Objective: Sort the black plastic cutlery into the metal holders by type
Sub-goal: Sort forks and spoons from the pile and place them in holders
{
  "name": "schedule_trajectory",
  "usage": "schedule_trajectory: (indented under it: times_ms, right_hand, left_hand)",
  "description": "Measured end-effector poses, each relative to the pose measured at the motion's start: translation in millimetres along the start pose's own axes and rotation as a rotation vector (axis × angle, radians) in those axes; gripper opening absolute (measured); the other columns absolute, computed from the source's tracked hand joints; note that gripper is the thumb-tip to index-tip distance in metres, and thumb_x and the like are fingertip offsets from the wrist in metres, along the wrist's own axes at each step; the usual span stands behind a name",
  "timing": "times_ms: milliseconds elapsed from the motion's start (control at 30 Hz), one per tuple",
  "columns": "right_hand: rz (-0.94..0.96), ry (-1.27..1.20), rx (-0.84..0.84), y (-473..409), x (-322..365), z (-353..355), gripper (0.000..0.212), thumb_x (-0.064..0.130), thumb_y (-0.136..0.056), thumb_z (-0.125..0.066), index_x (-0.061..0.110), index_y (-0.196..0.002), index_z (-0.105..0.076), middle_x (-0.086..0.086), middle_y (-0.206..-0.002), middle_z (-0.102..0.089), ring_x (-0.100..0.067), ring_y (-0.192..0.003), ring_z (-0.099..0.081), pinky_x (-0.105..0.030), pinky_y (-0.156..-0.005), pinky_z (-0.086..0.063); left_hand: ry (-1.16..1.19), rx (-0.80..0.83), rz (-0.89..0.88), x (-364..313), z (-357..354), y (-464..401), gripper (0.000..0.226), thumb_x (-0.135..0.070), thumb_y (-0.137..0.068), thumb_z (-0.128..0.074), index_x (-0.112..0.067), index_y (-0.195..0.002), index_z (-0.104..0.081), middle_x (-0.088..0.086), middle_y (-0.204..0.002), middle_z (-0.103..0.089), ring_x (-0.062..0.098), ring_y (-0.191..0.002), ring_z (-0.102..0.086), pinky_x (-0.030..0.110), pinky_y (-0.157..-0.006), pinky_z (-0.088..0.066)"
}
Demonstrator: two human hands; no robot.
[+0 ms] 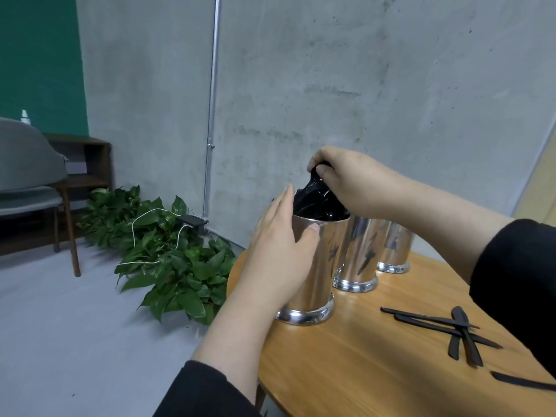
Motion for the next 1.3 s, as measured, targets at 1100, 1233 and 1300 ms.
schedule_trajectory:
  times_ms: [1100,1233,1300]
  right_hand:
    - [0.176,0.176,0.001,8.0,19.0,-21.8,0.043,0.047,-0.105,-0.027,0.026,-0.131,-0.053,0.003,-0.131,-0.056,-0.022,-0.125,-0.048,-0.048,-0.1,-0.038]
    - [0.171,0.063,-0.115,9.2,18.7,-17.8,0.051,0.055,-0.102,-0.027,0.025,-0.136,-0.052,0.005,-0.135,-0.054,-0.019,-0.13,-0.047,-0.051,-0.105,-0.036]
    - [0.202,-0.052,-0.209,12.6,16.8,-11.4,0.05,0.055,-0.101,-0.028,0.024,-0.126,-0.057,0.009,-0.12,-0.057,-0.016,-0.12,-0.052,-0.048,-0.102,-0.04]
  left_hand:
    - [-0.189,-0.119,-0.025,0.5,0.2,-2.8,0.047,-0.043,-0.1,-0.051,-0.028,-0.144,-0.043,-0.008,-0.14,-0.054,0.016,-0.134,-0.046,0.049,-0.111,-0.038]
    - [-0.184,-0.134,-0.045,-0.8,2.3,-1.3,0.042,-0.04,-0.099,-0.053,-0.029,-0.139,-0.046,-0.01,-0.131,-0.057,0.014,-0.127,-0.051,0.048,-0.109,-0.04]
    - [-0.167,-0.136,-0.056,-1.5,2.7,-0.9,0.048,-0.04,-0.1,-0.053,-0.031,-0.146,-0.041,-0.011,-0.136,-0.055,0.013,-0.132,-0.047,0.047,-0.111,-0.038]
Point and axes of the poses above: each hand's wrist, its own y-axis away from the middle knuckle, its own z-axis out of the back of the hand, x = y × z, the point moved 4 cm from there along -y, towards the middle knuckle
